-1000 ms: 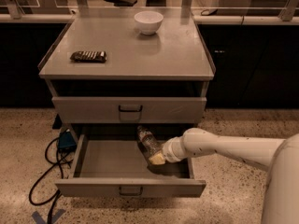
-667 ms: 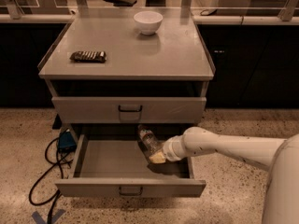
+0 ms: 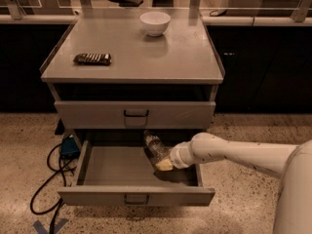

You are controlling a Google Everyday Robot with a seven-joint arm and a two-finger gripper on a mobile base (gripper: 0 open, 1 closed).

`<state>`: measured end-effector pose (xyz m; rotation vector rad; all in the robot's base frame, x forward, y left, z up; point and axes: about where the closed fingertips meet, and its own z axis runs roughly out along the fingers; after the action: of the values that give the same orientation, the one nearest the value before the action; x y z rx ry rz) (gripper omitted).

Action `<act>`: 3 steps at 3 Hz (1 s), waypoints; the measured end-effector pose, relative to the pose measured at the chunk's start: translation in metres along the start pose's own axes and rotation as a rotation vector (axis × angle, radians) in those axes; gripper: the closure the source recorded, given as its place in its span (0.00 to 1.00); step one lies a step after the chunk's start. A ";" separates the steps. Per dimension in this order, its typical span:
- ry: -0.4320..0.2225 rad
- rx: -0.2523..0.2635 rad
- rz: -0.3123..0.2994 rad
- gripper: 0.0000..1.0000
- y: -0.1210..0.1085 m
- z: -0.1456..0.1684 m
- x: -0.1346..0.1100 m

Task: Place water bottle into middle drawer

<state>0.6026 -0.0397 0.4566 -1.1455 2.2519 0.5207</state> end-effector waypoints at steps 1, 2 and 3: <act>0.000 0.000 0.000 0.34 0.000 0.000 0.000; 0.000 0.000 0.000 0.11 0.000 0.000 0.000; 0.000 0.000 0.000 0.00 0.000 0.000 0.000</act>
Offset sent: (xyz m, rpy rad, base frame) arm 0.0000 0.0000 0.0000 0.0000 0.0000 0.0000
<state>0.6025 -0.0396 0.4565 -1.1457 2.2519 0.5210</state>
